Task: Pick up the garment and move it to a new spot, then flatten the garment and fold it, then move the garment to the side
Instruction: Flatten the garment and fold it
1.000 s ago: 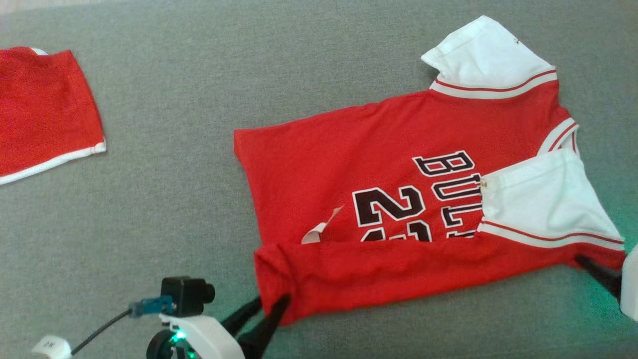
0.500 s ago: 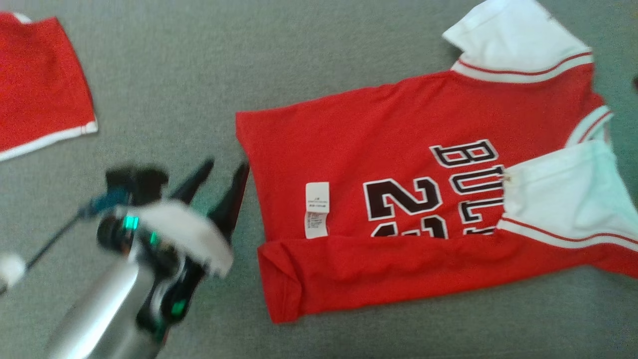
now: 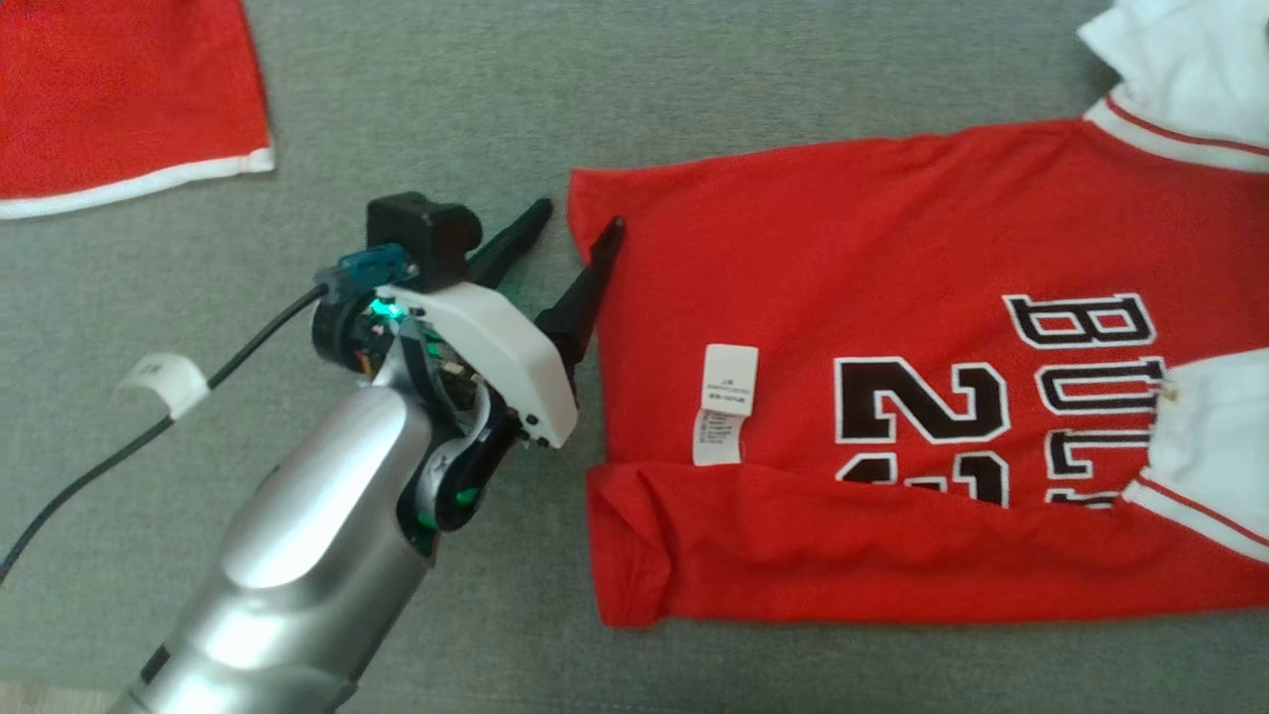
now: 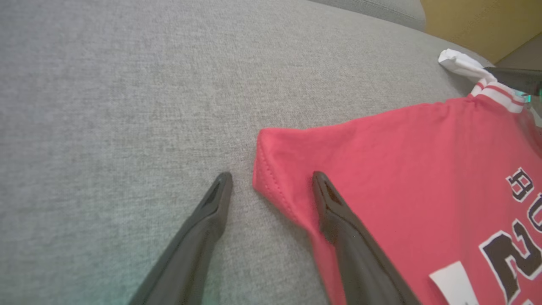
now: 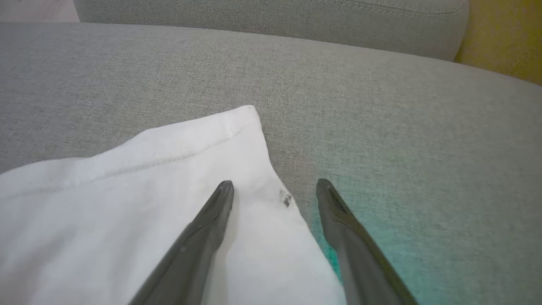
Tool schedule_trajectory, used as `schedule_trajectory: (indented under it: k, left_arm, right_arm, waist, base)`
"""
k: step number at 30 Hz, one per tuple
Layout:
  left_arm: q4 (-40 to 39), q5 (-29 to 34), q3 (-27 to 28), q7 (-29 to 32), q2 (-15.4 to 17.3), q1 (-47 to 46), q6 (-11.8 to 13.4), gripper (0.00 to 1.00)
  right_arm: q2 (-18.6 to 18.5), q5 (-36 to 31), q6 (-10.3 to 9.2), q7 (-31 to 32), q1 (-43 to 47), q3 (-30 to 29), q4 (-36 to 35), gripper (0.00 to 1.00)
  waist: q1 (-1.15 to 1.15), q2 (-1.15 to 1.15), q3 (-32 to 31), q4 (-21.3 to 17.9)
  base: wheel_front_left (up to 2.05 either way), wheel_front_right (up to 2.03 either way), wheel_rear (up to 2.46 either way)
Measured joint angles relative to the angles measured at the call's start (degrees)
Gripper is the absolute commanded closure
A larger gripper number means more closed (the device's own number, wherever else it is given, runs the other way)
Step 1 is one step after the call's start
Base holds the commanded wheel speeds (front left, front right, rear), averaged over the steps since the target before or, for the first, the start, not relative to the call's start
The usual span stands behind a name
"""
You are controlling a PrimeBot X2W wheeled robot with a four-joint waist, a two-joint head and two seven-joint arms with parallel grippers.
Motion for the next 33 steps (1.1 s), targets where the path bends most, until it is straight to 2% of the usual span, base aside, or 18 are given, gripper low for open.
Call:
schedule_trajectory:
  k: [8, 20, 24, 25, 26, 27, 33]
  left_arm:
    - [1.22, -0.27, -0.52, -0.24, -0.96, -0.37, -1.01, 0.00]
    - [1.74, -2.58, -0.53, 1.22, -1.42, -1.64, -1.90, 0.00]
    - [2.91, -2.58, -0.85, 1.89, -2.08, -3.16, -2.89, 0.00]
    - [3.25, -2.61, -0.92, 1.96, -2.34, -3.60, -2.90, 0.60]
    - [3.65, -2.78, -0.93, 1.96, -2.61, -3.87, -2.99, 0.95]
    - [4.28, -2.89, -1.00, 1.93, -2.70, -4.06, -3.43, 1.00]
    - [6.53, -3.10, 0.36, -0.97, -3.01, -4.21, -3.32, 1.00]
  right_arm:
    - [0.14, 2.55, 0.00, -1.12, -3.71, 3.68, 5.83, 0.00]
    - [0.15, 7.26, 0.00, -1.92, -6.91, 10.48, 7.27, 0.00]
    - [0.16, 8.55, 0.00, -2.15, -7.75, 12.03, 7.84, 0.00]
    - [0.20, 8.69, 0.00, -2.46, -7.82, 12.28, 8.04, 0.67]
    - [0.29, 8.70, 0.00, -2.90, -7.82, 12.40, 8.37, 1.00]
    - [0.52, 8.95, 0.00, -3.26, -7.82, 12.55, 8.72, 1.00]
    - [1.65, 9.59, 0.00, -11.45, -8.98, 9.53, 11.03, 1.00]
  waist:
    - [0.00, 0.00, -0.48, 1.40]
    - [-0.01, 0.00, -0.04, 0.57]
    - [-0.01, 0.00, 0.03, 0.28]
    - [-0.01, 0.00, -0.04, 0.19]
    - [-0.01, 0.00, -0.14, 0.10]
    - [0.00, 0.00, -0.30, 0.02]
    - [-0.01, 0.00, -1.56, -0.85]
  base:
    - [0.00, 0.00, 0.00]
    - [0.00, 0.00, 0.00]
    - [0.00, 0.00, 0.00]
    - [0.00, 0.00, 0.00]
    - [0.00, 0.00, 0.00]
    - [0.00, 0.00, 0.00]
    - [0.00, 0.00, 0.00]
